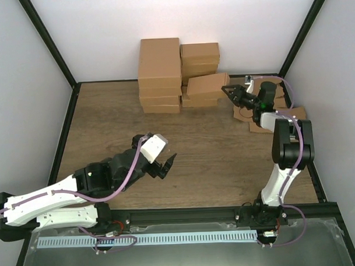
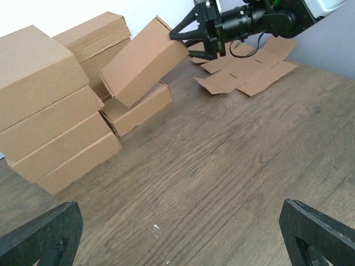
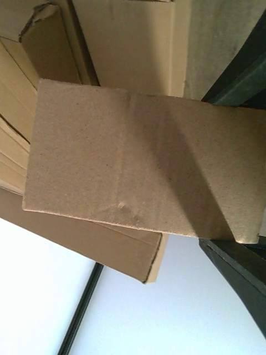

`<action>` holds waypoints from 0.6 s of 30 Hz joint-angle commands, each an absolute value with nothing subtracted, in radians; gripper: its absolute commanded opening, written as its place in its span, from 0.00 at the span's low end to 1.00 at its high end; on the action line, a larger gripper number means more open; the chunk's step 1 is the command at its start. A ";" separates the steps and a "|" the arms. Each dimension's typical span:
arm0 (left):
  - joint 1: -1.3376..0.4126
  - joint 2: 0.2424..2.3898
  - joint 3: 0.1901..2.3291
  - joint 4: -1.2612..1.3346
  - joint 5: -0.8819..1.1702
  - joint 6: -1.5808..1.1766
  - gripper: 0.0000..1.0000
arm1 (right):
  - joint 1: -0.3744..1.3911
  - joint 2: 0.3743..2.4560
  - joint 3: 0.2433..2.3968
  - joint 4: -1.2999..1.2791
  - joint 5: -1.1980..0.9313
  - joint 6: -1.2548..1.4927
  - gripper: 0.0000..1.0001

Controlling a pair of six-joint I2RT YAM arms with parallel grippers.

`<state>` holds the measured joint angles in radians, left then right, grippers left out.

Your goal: Fold the paper box

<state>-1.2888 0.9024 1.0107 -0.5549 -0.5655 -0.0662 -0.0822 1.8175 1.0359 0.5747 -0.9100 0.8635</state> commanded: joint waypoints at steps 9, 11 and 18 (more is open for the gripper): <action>-1.165 0.945 0.968 -0.469 -0.426 -0.031 1.00 | -0.083 2.067 1.294 0.649 -1.033 0.883 0.49; -1.147 0.951 0.965 -0.463 -0.408 -0.027 1.00 | -0.081 2.100 1.322 0.664 -1.045 0.901 0.49; -1.105 0.954 0.957 -0.456 -0.369 -0.023 1.00 | -0.054 2.200 1.414 0.663 -1.067 0.931 0.50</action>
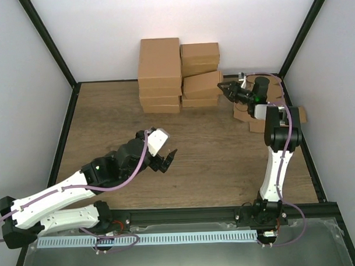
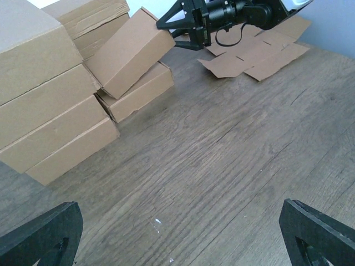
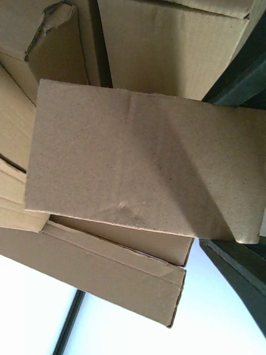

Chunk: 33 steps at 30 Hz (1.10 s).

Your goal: Fold the paper box

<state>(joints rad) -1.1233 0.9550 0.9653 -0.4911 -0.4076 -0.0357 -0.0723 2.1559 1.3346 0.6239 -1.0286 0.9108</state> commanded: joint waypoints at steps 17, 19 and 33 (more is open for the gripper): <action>-1.065 0.953 0.953 -0.460 -0.368 -0.005 1.00 | -0.024 2.286 1.677 0.095 -0.772 0.665 0.95; -1.065 0.960 0.953 -0.458 -0.365 -0.001 1.00 | -0.010 2.291 1.729 -0.008 -0.696 0.599 0.99; -1.052 0.986 0.943 -0.459 -0.358 0.000 1.00 | 0.072 2.306 1.811 -0.113 -0.602 0.501 0.89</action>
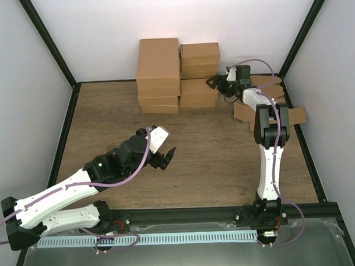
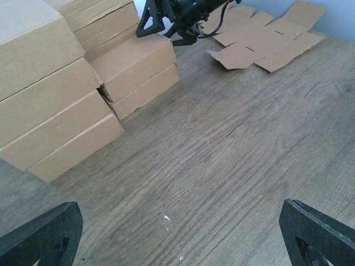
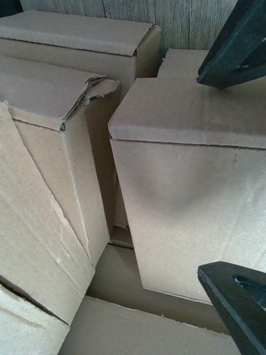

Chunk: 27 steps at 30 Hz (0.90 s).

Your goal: Fold the paper box

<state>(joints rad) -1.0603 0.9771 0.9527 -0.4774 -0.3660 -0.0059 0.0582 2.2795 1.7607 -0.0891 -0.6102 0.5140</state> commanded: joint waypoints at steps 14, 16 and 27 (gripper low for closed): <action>-0.890 0.995 0.928 -0.460 -0.230 -0.092 1.00 | 0.069 2.049 1.634 -0.075 -0.414 0.419 1.00; -0.851 1.013 0.935 -0.463 -0.206 -0.117 1.00 | 0.069 1.962 1.537 -0.023 -0.415 0.402 1.00; -0.649 1.000 0.833 -0.344 -0.143 -0.323 1.00 | 0.069 1.427 0.911 0.265 -0.412 0.298 1.00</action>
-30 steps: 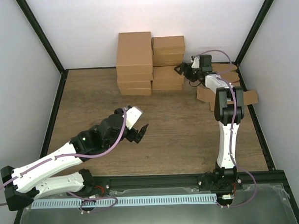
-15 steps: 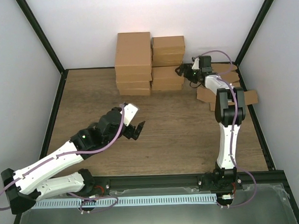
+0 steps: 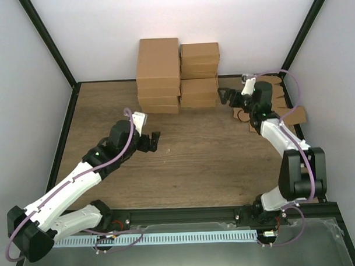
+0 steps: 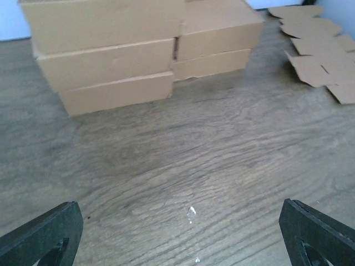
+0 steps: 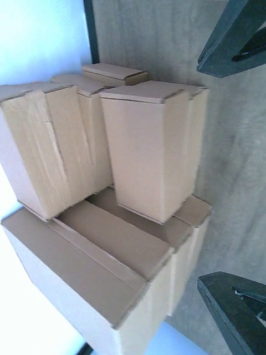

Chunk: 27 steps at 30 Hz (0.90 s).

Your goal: Fold the paper box

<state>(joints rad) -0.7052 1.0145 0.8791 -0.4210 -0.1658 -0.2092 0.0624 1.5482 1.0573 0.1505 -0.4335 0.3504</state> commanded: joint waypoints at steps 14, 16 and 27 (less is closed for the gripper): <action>-0.518 0.911 0.494 0.078 -0.605 -0.388 1.00 | 0.071 0.895 0.340 0.347 -0.150 0.384 1.00; -0.506 0.943 0.458 0.171 -0.661 -0.356 1.00 | 0.071 0.897 0.315 0.358 -0.116 0.395 1.00; -0.414 1.042 0.372 0.370 -0.692 -0.174 1.00 | 0.071 0.952 0.287 0.386 -0.084 0.383 1.00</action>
<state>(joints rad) -0.4240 1.0607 0.3977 0.2520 -0.6914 -0.2367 0.0635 0.9447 0.2768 0.3435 -0.1169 0.3828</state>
